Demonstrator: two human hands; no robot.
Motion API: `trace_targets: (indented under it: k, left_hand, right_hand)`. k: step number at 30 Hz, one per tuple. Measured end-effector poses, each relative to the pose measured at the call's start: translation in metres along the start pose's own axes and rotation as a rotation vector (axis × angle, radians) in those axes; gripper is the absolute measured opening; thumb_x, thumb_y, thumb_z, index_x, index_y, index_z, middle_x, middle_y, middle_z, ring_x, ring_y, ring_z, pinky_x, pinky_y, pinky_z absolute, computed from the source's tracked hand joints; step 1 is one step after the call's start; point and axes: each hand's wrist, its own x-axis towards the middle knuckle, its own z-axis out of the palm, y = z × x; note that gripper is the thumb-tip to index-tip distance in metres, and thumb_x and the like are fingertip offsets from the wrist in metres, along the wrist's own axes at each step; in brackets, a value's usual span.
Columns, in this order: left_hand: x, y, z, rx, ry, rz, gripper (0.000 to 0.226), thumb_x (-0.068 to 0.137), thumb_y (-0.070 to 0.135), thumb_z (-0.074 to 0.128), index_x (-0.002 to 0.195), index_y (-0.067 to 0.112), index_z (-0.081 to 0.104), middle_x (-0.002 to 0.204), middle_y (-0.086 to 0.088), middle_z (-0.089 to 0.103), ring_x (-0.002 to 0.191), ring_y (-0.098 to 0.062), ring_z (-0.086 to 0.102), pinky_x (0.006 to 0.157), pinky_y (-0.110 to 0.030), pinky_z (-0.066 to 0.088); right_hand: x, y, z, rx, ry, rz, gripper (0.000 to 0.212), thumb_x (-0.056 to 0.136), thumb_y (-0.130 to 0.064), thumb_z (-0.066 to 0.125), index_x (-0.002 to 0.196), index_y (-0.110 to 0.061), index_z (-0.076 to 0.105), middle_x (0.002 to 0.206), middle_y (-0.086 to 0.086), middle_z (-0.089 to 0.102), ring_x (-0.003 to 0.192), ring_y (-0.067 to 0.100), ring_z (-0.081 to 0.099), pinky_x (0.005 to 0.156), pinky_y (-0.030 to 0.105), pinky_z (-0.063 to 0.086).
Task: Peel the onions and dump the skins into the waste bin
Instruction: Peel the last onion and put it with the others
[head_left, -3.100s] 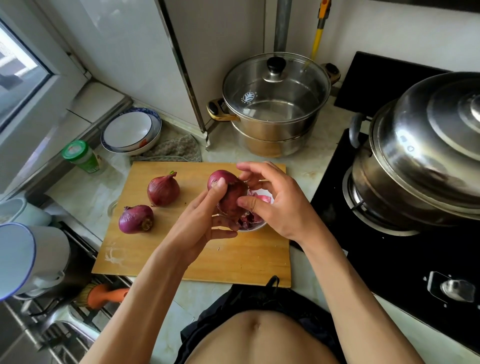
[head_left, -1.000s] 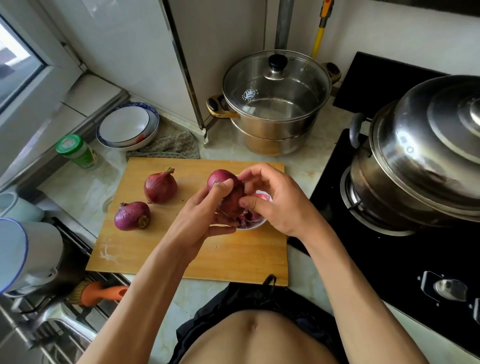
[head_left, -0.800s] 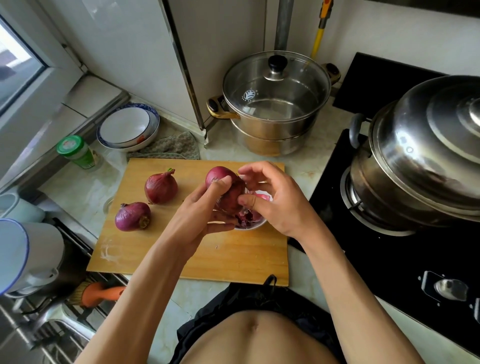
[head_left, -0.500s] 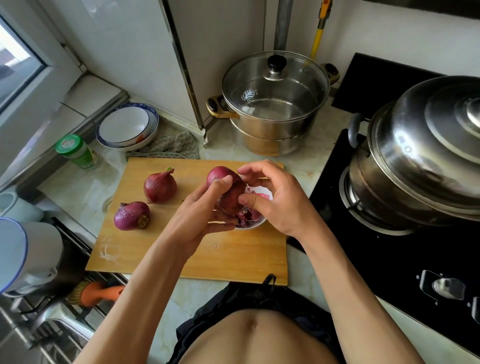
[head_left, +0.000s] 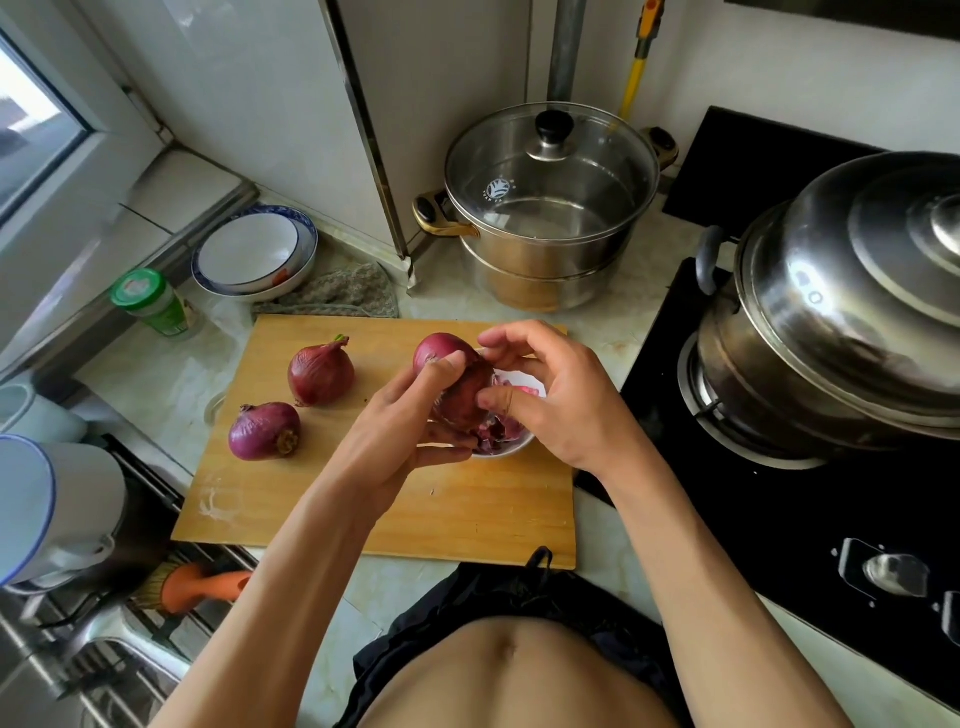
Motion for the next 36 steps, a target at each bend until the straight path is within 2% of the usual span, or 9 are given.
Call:
trace_targets:
  k: [6,10,15,19,22,26,28,32,36]
  left_hand:
    - [0.001,0.001,-0.0011,-0.002,0.009,0.007,0.039,0.097,0.048,0.059,0.12,0.019,0.07,0.089,-0.002,0.077,0.078,-0.023,0.074,0.078,-0.039,0.06]
    - [0.0021,0.002,-0.0031,-0.013,-0.007,0.007,0.037,0.097,0.046,0.059,0.12,0.019,0.069,0.093,-0.006,0.076,0.078,-0.024,0.073,0.076,-0.037,0.06]
    - [0.0027,0.0,-0.0051,-0.009,-0.019,0.003,0.041,0.095,0.048,0.061,0.121,0.018,0.069,0.092,-0.004,0.076,0.078,-0.023,0.073,0.08,-0.041,0.061]
    - [0.0036,-0.0029,-0.0058,0.0,-0.018,0.0,0.045,0.09,0.053,0.064,0.121,0.02,0.07,0.09,-0.002,0.076,0.079,-0.024,0.074,0.078,-0.039,0.06]
    - [0.0028,-0.0058,-0.0062,-0.003,-0.01,-0.009,0.047,0.086,0.054,0.065,0.119,0.02,0.07,0.088,-0.002,0.076,0.08,-0.025,0.074,0.075,-0.037,0.06]
    - [0.0033,-0.0043,-0.0044,-0.037,0.022,-0.001,0.037,0.099,0.045,0.059,0.12,0.015,0.069,0.083,0.0,0.075,0.075,-0.021,0.072,0.074,-0.037,0.06]
    - [0.0042,-0.0009,-0.0038,-0.04,0.027,0.002,0.037,0.1,0.042,0.058,0.119,0.013,0.068,0.084,-0.001,0.074,0.073,-0.02,0.071,0.073,-0.036,0.06]
    - [0.0042,0.001,-0.0046,-0.033,0.017,0.0,0.035,0.099,0.042,0.06,0.12,0.015,0.07,0.09,-0.005,0.073,0.076,-0.023,0.071,0.073,-0.035,0.06]
    - [0.0053,0.0004,-0.0044,-0.029,0.001,0.009,0.034,0.1,0.041,0.058,0.12,0.016,0.069,0.09,-0.004,0.074,0.079,-0.023,0.072,0.075,-0.036,0.06]
  right_hand:
    - [-0.0024,-0.0015,0.0031,-0.032,-0.005,-0.004,0.035,0.081,-0.012,0.079,0.114,-0.017,0.067,0.087,-0.012,0.065,0.094,0.01,0.066,0.092,0.039,0.054]
    - [-0.0013,-0.0014,0.0007,0.004,-0.003,-0.017,0.049,0.082,-0.02,0.08,0.126,-0.019,0.059,0.107,-0.012,0.063,0.107,0.008,0.061,0.099,0.03,0.051]
    - [-0.0012,-0.0026,0.0004,-0.028,-0.005,-0.028,0.05,0.08,-0.015,0.081,0.126,-0.018,0.061,0.108,-0.009,0.064,0.106,0.003,0.06,0.097,0.019,0.048]
    - [0.0012,-0.0051,-0.001,-0.068,-0.022,0.008,0.05,0.077,-0.014,0.084,0.123,-0.02,0.064,0.107,-0.01,0.065,0.106,0.004,0.061,0.098,0.027,0.05]
    - [0.0016,-0.0062,-0.0013,-0.089,-0.047,0.027,0.049,0.076,-0.013,0.084,0.121,-0.02,0.065,0.101,-0.015,0.064,0.103,0.003,0.061,0.097,0.027,0.051]
    - [-0.0018,-0.0074,0.0051,-0.069,-0.04,0.007,0.036,0.083,-0.009,0.077,0.116,-0.017,0.066,0.08,-0.015,0.063,0.091,0.005,0.064,0.09,0.029,0.053]
    - [-0.0023,-0.0077,0.0068,-0.065,-0.015,-0.009,0.038,0.083,-0.01,0.077,0.118,-0.018,0.065,0.086,-0.015,0.063,0.094,0.005,0.063,0.091,0.029,0.052]
    - [-0.0006,-0.0054,0.0022,-0.032,-0.01,-0.022,0.052,0.081,-0.014,0.08,0.128,-0.021,0.058,0.113,-0.008,0.063,0.108,0.004,0.058,0.098,0.024,0.047]
    - [-0.0014,-0.0056,0.0021,-0.044,-0.01,-0.033,0.046,0.081,-0.01,0.079,0.123,-0.017,0.062,0.106,-0.012,0.063,0.105,0.003,0.059,0.095,0.021,0.048]
